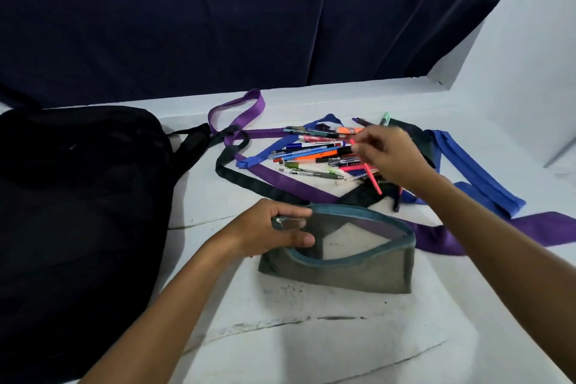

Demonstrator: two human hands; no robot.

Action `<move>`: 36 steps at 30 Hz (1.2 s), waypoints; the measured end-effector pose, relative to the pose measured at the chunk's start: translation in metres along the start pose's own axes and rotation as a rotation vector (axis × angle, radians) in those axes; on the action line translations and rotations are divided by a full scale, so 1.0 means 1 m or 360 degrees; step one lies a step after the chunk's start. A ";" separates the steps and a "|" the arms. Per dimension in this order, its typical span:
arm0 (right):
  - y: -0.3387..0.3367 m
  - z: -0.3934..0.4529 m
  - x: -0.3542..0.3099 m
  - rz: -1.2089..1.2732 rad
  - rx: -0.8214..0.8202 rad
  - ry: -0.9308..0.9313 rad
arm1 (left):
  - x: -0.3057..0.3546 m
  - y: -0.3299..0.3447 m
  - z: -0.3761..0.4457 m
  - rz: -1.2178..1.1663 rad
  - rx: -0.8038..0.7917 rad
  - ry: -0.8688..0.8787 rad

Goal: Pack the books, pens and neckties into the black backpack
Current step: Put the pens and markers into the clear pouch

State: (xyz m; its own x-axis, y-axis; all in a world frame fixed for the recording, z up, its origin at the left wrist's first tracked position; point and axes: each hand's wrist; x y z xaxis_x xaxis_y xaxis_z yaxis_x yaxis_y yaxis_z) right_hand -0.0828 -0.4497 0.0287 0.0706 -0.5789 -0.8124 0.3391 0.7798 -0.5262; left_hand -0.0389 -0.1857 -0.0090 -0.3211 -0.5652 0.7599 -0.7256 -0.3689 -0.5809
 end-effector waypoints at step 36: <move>-0.029 -0.001 0.107 -0.0180 0.0232 0.1202 | 0.013 0.013 0.022 -0.0165 -0.0198 0.0177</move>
State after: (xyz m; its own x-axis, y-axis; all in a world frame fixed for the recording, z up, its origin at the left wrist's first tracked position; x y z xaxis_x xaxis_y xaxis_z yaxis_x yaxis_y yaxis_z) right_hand -0.0856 -0.5340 -0.0428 -0.6126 -0.2929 -0.7341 0.4299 0.6559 -0.6204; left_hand -0.0393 -0.2144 -0.0133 -0.3008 -0.4413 0.8455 -0.8257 -0.3232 -0.4624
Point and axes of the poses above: each hand's wrist, its own z-axis towards the middle knuckle, its own y-axis out of the palm, x = y × z, and after that the axes turned 11 degrees about z, right-handed
